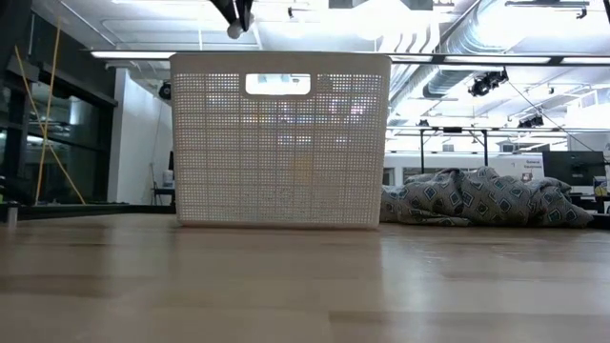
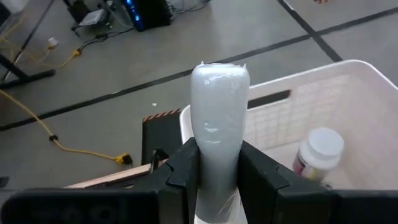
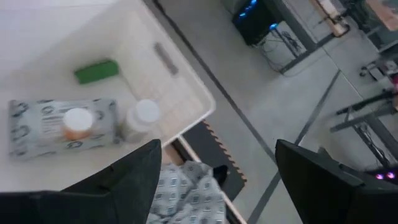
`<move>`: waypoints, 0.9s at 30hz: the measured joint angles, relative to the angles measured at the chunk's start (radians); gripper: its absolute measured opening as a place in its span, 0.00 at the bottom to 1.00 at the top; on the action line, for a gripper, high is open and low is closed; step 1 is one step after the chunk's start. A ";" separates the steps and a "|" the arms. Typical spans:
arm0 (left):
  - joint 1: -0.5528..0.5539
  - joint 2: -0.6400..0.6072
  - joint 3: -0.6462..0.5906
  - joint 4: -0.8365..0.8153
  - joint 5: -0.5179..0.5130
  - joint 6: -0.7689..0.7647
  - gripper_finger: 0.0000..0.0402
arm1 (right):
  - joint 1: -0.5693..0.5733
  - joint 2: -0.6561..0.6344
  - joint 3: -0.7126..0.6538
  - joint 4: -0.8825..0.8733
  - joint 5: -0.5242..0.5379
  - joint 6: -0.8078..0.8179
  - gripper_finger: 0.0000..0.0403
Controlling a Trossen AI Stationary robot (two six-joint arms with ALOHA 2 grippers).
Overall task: Pick & place medical supplies in basket/bin
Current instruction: Put the white bandage into the white laundry organizer
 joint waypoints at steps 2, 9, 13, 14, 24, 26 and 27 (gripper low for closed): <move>0.024 0.000 0.000 0.012 0.009 0.013 0.32 | -0.024 -0.023 0.000 0.000 0.005 -0.006 0.76; 0.098 0.001 -0.048 0.228 0.092 0.167 0.32 | -0.096 -0.079 0.000 0.001 0.003 -0.009 0.76; 0.136 0.002 -0.114 0.363 0.181 0.239 0.32 | -0.120 -0.087 0.000 0.001 0.002 -0.032 0.76; 0.147 0.003 -0.134 0.391 0.208 0.253 0.32 | -0.124 -0.087 0.000 0.001 0.001 -0.040 0.76; 0.276 0.003 -0.354 0.577 0.524 0.291 0.32 | -0.159 -0.084 0.000 0.004 -0.040 -0.073 0.76; 0.297 0.003 -0.391 0.604 0.586 0.288 0.32 | -0.165 -0.084 0.000 0.006 -0.040 -0.073 0.76; 0.308 0.003 -0.404 0.607 0.623 0.286 0.32 | -0.169 -0.084 0.000 0.007 -0.040 -0.073 0.76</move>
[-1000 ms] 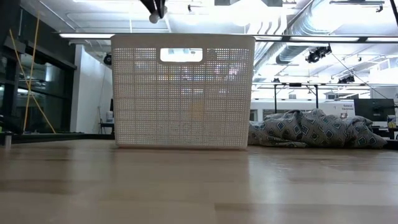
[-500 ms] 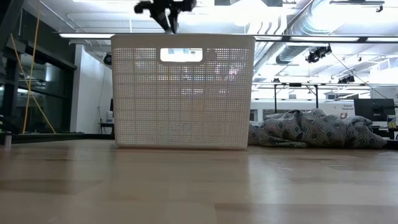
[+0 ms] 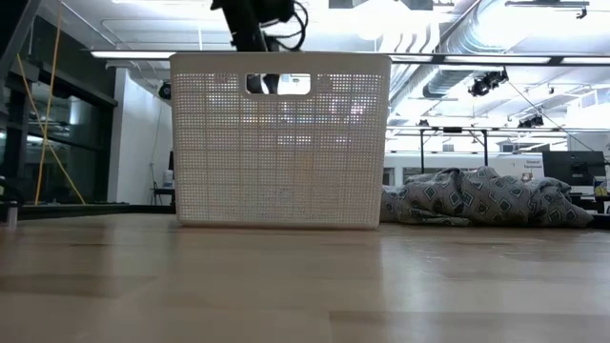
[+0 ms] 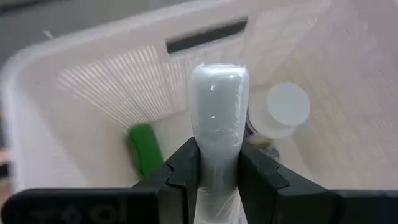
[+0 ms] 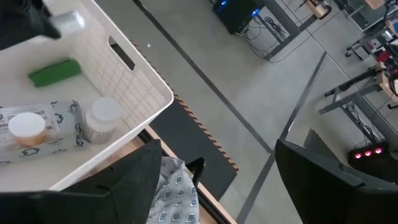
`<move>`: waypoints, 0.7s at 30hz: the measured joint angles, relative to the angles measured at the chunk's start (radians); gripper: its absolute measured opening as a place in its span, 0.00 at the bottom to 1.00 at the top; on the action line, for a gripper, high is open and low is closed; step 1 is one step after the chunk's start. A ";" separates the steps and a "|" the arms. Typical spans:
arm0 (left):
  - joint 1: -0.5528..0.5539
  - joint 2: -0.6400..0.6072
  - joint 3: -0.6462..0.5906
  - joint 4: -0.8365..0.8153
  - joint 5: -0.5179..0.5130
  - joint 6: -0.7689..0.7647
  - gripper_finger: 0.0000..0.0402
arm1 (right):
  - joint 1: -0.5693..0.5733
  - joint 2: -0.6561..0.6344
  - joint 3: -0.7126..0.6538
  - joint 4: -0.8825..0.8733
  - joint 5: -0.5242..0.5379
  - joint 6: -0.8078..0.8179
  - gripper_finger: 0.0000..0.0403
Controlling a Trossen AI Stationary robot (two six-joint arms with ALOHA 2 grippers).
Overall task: Pick & place medical supplies in basket/bin
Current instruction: Put the white bandage into the white laundry organizer
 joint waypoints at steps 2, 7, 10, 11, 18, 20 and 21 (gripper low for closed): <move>0.016 0.000 -0.023 0.016 0.054 -0.002 0.32 | -0.008 0.000 0.000 0.009 0.000 0.000 0.76; 0.040 0.001 -0.048 0.027 0.129 -0.006 0.32 | -0.029 0.000 0.000 0.029 -0.008 0.000 0.76; 0.047 0.020 -0.047 0.031 0.172 -0.006 0.32 | -0.042 0.000 0.000 0.037 -0.008 0.000 0.76; 0.053 0.031 -0.047 0.031 0.188 -0.006 0.32 | -0.045 0.000 0.000 0.040 -0.008 0.000 0.76; 0.056 0.128 -0.048 0.043 0.309 -0.006 0.32 | -0.069 0.000 0.000 0.049 -0.044 0.000 0.76; 0.056 0.148 -0.049 0.043 0.335 -0.007 0.32 | -0.075 0.000 0.000 0.049 -0.066 -0.001 0.76; 0.056 0.154 -0.048 0.044 0.346 -0.006 0.32 | -0.079 0.000 0.000 0.049 -0.073 0.000 0.76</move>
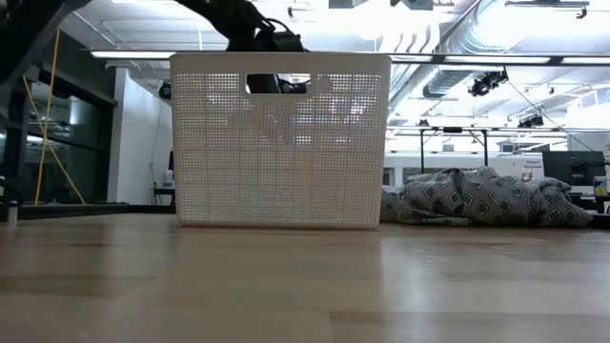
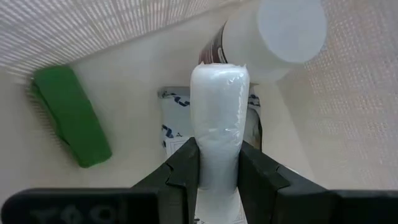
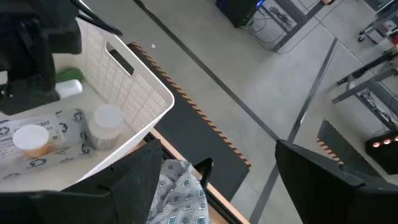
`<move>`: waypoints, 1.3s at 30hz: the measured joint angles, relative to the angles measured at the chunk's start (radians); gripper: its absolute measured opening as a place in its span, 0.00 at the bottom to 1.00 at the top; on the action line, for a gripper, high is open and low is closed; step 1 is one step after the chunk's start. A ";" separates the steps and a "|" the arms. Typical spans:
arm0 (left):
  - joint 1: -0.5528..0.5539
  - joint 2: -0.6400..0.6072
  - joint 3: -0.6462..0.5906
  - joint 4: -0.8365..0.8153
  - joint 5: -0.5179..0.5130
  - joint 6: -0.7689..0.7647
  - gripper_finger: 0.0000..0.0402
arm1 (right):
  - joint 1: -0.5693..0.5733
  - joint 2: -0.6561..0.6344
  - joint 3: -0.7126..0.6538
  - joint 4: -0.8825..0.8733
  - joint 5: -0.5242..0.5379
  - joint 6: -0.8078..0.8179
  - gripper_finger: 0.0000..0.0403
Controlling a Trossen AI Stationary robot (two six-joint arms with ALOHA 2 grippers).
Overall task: Pick & place medical supplies in basket/bin
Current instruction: Put the white bandage into the white laundry organizer
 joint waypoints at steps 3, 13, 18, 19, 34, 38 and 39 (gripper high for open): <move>0.000 0.013 0.000 0.000 0.021 0.000 0.32 | -0.009 0.000 0.000 0.001 -0.019 0.000 0.76; 0.000 0.015 0.000 0.002 0.021 0.021 0.32 | -0.027 0.000 0.000 0.001 -0.021 0.000 0.76; 0.000 0.015 0.000 0.044 0.021 0.029 0.32 | -0.027 0.000 -0.001 0.001 -0.023 0.000 0.76; 0.000 0.015 0.000 0.054 0.021 0.029 0.32 | -0.027 0.000 -0.001 0.001 -0.023 0.000 0.76; -0.007 0.088 0.001 0.050 0.108 0.027 0.32 | -0.027 0.000 -0.001 0.001 -0.024 0.000 0.76; -0.007 0.088 0.001 0.050 0.113 0.032 0.32 | -0.027 0.000 -0.001 0.001 -0.024 0.000 0.76; -0.007 0.088 0.001 0.048 0.113 0.032 0.32 | -0.027 0.000 -0.001 0.001 -0.024 0.000 0.76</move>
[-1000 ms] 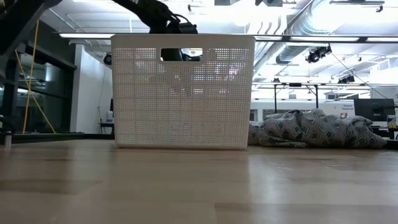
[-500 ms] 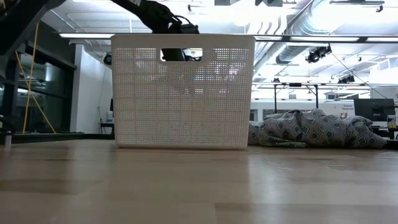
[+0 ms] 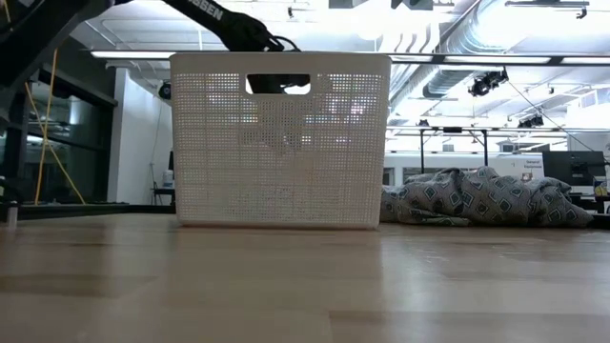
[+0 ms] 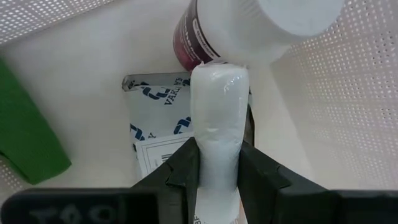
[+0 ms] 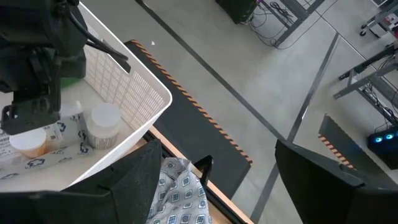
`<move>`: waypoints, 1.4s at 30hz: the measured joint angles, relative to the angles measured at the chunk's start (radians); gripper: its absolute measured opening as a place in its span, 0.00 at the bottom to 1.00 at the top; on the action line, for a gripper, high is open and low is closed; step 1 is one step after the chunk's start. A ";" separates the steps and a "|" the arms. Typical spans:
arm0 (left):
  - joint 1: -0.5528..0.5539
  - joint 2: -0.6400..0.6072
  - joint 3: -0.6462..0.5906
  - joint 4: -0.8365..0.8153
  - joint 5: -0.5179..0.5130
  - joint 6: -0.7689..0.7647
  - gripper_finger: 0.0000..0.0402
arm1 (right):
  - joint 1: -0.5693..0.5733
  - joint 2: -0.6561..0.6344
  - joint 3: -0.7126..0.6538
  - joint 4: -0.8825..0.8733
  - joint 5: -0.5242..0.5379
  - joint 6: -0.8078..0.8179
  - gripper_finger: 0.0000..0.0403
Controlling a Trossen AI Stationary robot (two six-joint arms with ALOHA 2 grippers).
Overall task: Pick & place medical supplies in basket/bin
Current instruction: Put the white bandage into the white laundry organizer, then return to Home Position
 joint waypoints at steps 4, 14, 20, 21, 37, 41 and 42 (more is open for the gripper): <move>0.000 0.000 0.000 0.001 0.000 0.002 0.32 | 0.000 0.000 0.000 0.000 0.000 0.000 0.76; 0.000 0.000 0.000 0.000 -0.013 0.017 0.32 | 0.000 0.000 0.000 -0.001 -0.023 -0.024 0.76; -0.002 0.000 0.000 0.001 -0.040 0.022 0.44 | 0.000 0.000 0.000 0.000 -0.056 -0.026 0.76; -0.003 0.000 0.000 0.001 -0.046 0.021 0.47 | 0.000 0.000 0.000 -0.001 -0.056 -0.026 0.76; -0.007 -0.022 0.000 0.008 -0.035 0.021 0.88 | 0.000 0.000 0.000 0.000 -0.053 -0.048 0.76; -0.007 -0.060 0.000 0.006 -0.037 0.017 0.91 | 0.000 0.000 0.000 0.000 -0.053 -0.047 0.76; -0.007 -0.075 0.000 0.005 -0.039 0.017 0.92 | 0.000 0.000 0.000 0.000 -0.053 -0.046 0.76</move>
